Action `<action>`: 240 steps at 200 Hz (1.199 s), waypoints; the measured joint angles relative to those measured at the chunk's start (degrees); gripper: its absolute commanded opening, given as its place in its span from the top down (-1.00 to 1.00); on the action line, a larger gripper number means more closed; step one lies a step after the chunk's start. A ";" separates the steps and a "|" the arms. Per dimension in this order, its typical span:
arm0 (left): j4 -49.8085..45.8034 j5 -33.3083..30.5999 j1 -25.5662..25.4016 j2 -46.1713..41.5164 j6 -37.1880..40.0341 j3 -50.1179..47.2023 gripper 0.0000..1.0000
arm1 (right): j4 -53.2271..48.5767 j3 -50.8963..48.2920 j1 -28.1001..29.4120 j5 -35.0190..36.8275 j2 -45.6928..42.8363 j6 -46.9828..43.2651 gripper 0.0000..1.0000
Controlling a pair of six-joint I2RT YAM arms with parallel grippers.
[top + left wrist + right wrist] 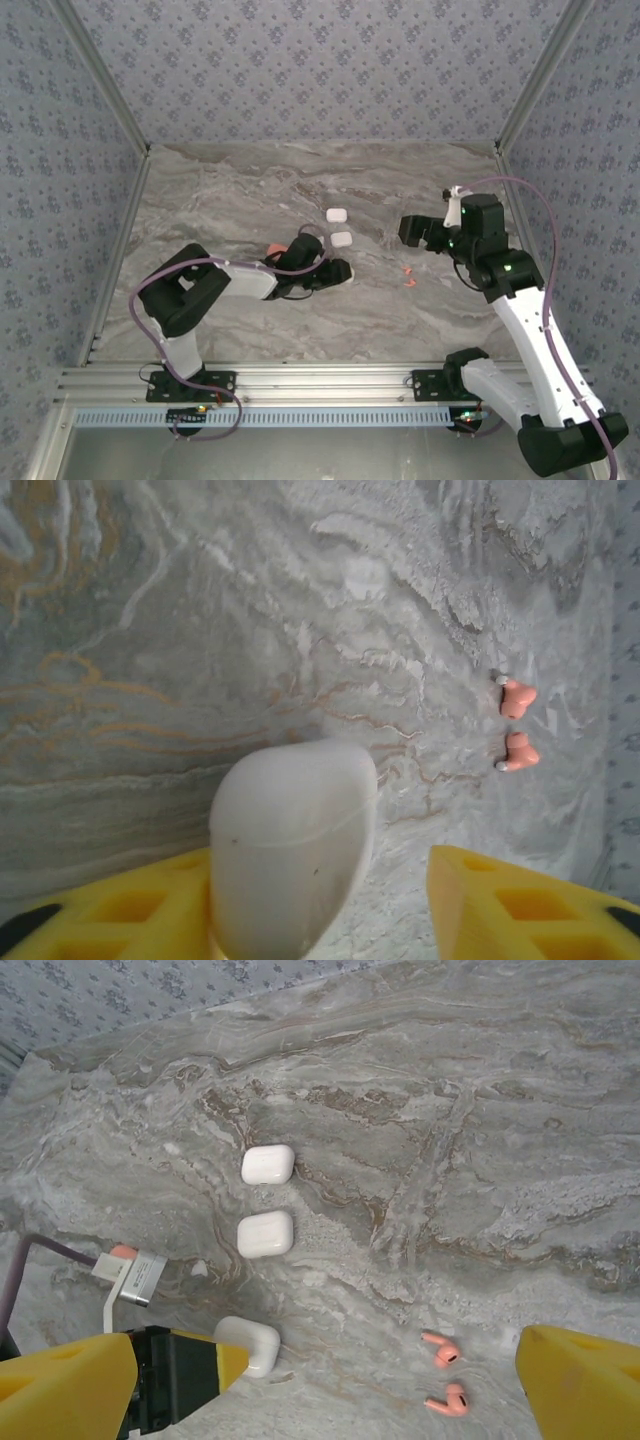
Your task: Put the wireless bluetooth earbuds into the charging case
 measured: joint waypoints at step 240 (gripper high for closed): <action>-31.89 7.21 51.95 -40.70 21.92 -4.39 -0.98 | 12.63 23.54 31.54 3.96 51.54 -27.89 -1.00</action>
